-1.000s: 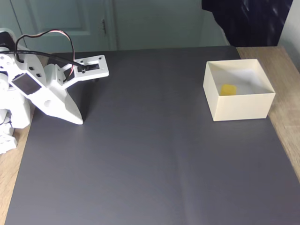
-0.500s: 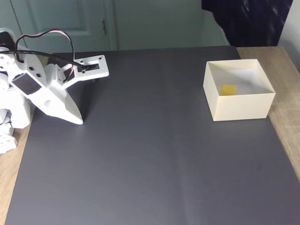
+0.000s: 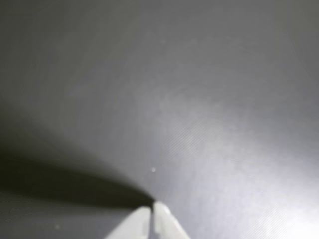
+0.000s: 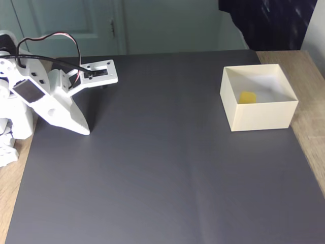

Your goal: Grasp a cube block and put it in the white box.

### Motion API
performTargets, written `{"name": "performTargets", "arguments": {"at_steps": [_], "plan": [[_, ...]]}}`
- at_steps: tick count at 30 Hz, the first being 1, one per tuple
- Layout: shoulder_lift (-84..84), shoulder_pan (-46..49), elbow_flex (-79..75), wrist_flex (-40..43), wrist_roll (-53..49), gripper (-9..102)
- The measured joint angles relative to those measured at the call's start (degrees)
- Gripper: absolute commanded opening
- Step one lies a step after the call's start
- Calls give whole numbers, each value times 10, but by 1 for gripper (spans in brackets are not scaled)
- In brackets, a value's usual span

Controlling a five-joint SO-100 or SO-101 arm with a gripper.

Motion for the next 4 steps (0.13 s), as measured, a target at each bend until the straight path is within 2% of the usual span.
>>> {"name": "performTargets", "arguments": {"at_steps": [4], "plan": [[0,0,0,0,0,0]]}}
